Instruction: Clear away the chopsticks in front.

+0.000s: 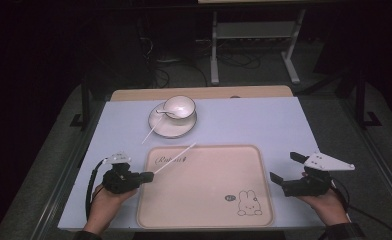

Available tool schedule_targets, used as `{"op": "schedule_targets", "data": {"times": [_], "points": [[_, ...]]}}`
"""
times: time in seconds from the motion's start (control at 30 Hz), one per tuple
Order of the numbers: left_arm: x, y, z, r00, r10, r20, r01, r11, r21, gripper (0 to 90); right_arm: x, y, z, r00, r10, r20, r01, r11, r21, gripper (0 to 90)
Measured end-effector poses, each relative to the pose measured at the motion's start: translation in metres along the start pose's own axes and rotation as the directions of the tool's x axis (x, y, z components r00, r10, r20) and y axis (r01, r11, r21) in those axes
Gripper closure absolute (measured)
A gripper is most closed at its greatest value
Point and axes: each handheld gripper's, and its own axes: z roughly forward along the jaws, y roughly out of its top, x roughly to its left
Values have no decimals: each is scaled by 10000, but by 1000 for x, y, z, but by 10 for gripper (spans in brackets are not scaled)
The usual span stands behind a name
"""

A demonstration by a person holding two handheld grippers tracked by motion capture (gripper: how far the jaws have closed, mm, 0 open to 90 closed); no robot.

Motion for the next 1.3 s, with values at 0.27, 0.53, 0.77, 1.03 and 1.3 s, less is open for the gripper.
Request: {"op": "schedule_targets", "data": {"times": [0.27,0.53,0.77,1.03,1.3], "points": [[-6,2,18,9995,286,-105,-282,9988,396,859,0,0,0,10000,-5,-3,5,10000,3,0],[-10,0,31,9964,763,-379,-721,9922,1014,855,0,0,0,10000,-14,5,14,10000,7,0],[-11,-3,39,9920,1077,-652,-952,9806,1713,846,0,0,0,10000,-5,6,5,10000,13,0],[-12,-3,38,9886,1309,-751,-1164,9781,1723,784,0,0,0,10000,-5,5,5,10000,-8,0],[-7,4,30,9929,1019,-614,-939,9882,1211,491,0,0,0,10000,-13,15,13,10000,8,0]]}}
